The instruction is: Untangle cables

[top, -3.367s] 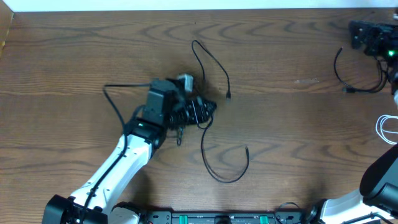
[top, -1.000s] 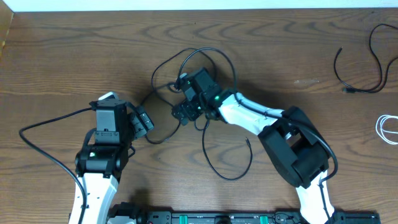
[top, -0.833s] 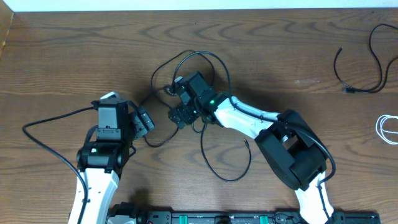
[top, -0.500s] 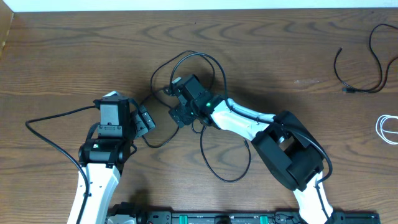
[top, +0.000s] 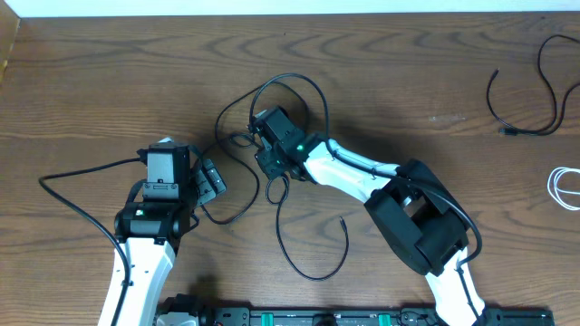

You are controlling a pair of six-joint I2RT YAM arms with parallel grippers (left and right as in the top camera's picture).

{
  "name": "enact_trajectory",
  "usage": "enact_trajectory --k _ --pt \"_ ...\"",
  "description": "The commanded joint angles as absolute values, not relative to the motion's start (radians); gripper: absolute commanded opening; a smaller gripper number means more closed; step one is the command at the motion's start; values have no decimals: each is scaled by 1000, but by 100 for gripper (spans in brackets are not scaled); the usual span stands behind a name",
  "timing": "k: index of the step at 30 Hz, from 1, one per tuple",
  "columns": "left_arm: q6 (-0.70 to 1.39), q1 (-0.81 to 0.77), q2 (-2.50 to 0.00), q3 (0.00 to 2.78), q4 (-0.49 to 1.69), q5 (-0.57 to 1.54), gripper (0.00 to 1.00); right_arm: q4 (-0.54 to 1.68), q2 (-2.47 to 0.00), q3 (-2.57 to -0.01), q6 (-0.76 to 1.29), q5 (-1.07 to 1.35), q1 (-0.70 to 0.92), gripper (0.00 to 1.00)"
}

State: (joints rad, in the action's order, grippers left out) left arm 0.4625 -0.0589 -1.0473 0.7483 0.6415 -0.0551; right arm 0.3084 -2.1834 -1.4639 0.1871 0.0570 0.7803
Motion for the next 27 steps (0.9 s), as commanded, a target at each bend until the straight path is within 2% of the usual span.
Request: enact_trajectory --k 1,3,5,19,22,23,25,27 --pt "442 -54 -1050 754 651 -65 93 448 -2212 -1494 181 65 785 89" --pt "443 -54 -1050 754 650 -65 93 488 -2210 -1515 159 103 786 98" --pt "443 -54 -1050 754 650 -65 94 502 -2210 -1517 160 128 789 99" --pt "442 -54 -1050 754 651 -65 93 438 -2214 -1490 181 94 880 99" --pt "442 -54 -1050 754 651 -65 93 458 -2231 -1484 252 4 893 98" --pt "442 -54 -1050 754 651 -65 94 460 -2245 -1484 278 -33 899 94" --pt "442 -54 -1050 754 651 -65 94 450 -2265 -1484 323 -83 913 75" --pt "442 -54 -1050 754 651 -65 93 446 -2271 -1485 345 -102 916 49"
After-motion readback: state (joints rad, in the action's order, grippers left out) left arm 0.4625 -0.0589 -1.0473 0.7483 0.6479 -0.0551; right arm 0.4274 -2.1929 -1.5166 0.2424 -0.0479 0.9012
